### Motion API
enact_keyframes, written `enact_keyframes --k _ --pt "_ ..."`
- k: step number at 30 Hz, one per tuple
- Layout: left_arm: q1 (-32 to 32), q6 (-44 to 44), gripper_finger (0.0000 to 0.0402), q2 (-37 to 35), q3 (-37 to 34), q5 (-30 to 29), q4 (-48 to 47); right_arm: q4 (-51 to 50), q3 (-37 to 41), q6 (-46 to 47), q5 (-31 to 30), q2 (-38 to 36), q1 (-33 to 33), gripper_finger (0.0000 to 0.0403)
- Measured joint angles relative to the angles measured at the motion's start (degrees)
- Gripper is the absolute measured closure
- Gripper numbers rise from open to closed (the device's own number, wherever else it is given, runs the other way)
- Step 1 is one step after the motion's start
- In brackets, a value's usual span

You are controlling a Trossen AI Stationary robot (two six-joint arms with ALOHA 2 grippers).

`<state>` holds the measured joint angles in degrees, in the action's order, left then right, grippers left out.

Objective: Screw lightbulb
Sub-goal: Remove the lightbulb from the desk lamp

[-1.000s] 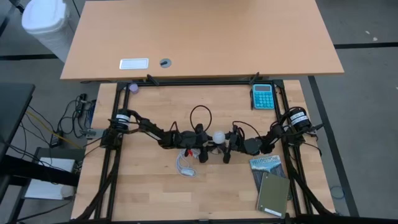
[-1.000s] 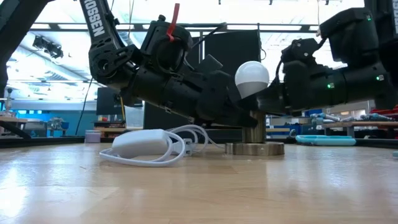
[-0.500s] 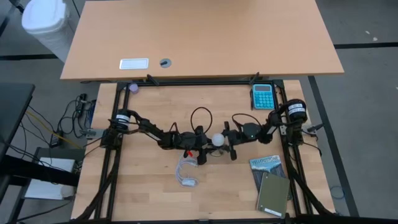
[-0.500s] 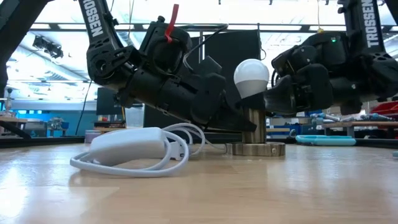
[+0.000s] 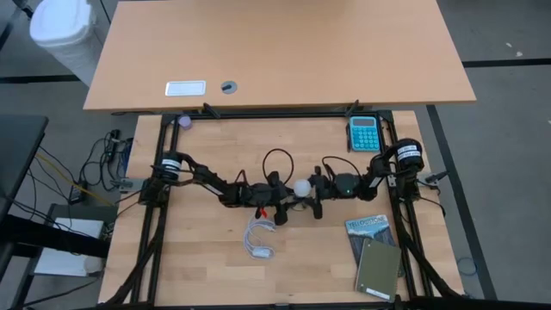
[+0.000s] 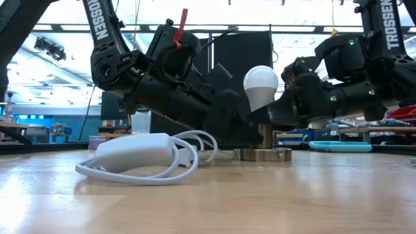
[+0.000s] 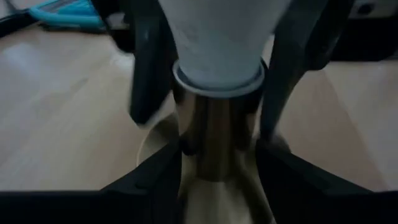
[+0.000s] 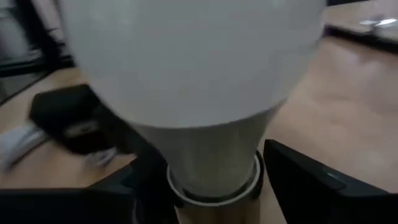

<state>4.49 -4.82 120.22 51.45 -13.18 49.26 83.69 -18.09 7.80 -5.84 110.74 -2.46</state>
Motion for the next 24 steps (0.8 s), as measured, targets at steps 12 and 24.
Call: enact_keyframes --k 12,24 --pt "-0.9 -0.6 0.017 0.0 0.0 -5.2 -0.3 1.7 -2.6 -0.1 -24.4 -0.1 -9.6 0.0139" --pt "-0.9 1.9 0.0128 -0.1 2.0 -3.6 0.6 1.4 -4.3 0.0 -27.9 -0.2 -11.1 0.0139"
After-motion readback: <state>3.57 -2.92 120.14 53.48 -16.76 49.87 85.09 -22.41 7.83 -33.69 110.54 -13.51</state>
